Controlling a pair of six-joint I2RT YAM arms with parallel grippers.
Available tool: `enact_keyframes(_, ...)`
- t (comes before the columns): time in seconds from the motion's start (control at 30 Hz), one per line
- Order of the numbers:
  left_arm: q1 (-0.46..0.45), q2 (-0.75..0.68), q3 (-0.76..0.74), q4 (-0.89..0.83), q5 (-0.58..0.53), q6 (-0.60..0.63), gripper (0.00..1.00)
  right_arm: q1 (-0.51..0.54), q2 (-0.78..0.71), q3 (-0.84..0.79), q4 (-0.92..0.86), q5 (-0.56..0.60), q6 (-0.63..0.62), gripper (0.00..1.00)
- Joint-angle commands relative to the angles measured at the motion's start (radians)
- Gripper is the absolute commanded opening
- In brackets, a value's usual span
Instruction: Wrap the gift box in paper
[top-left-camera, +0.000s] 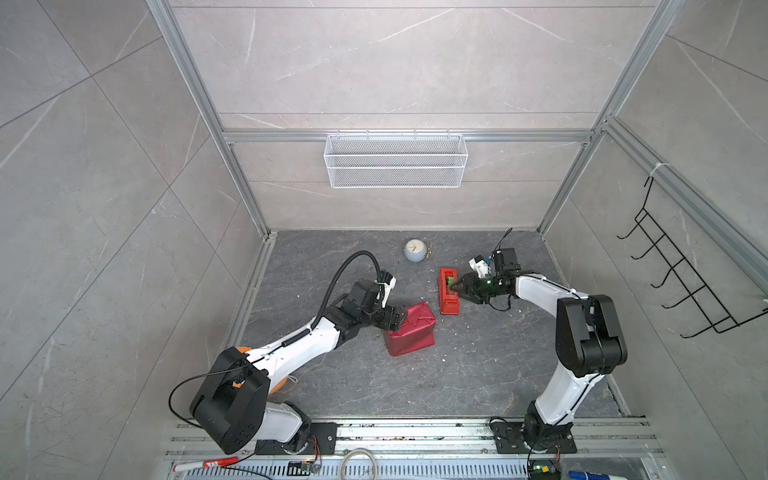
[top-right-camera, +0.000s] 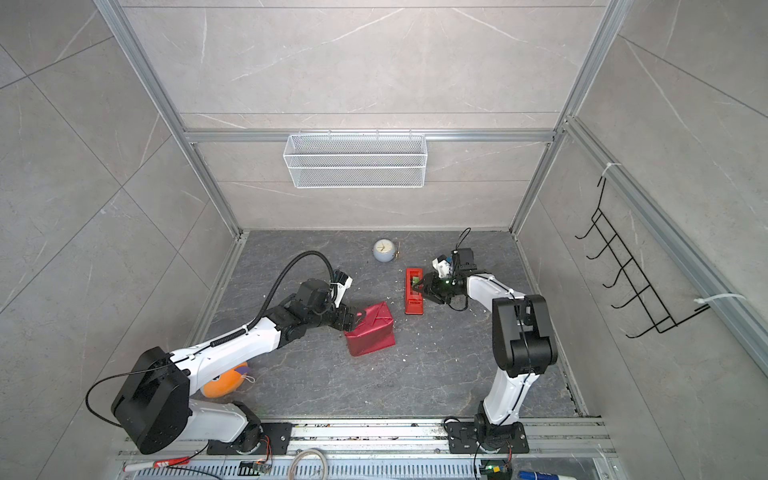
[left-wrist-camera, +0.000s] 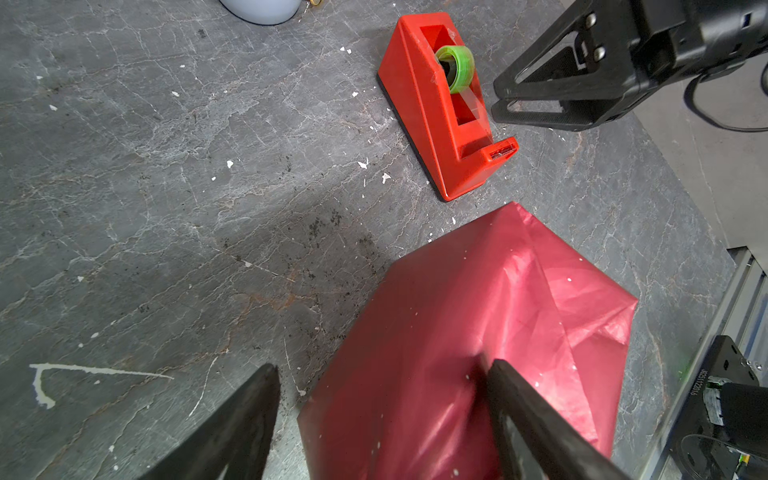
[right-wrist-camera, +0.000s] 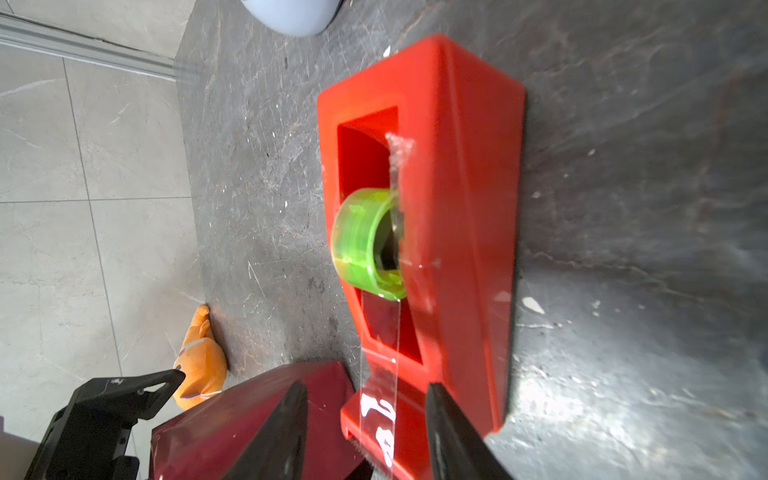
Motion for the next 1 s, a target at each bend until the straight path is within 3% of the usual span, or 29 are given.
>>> enact_keyframes(0.0,-0.005,0.006,-0.012,-0.07,0.005,0.021,0.8,0.001,0.027,0.005,0.002,-0.047,-0.023,0.45)
enact_keyframes(0.53,-0.005,-0.013,-0.02,-0.073,-0.025,0.021,0.79,0.0,0.085,-0.031,0.051,-0.11,-0.016,0.25)
enact_keyframes(0.97,-0.004,-0.017,-0.023,-0.072,-0.024,0.017,0.79,-0.013,0.035,-0.039,0.196,-0.22,0.138,0.0)
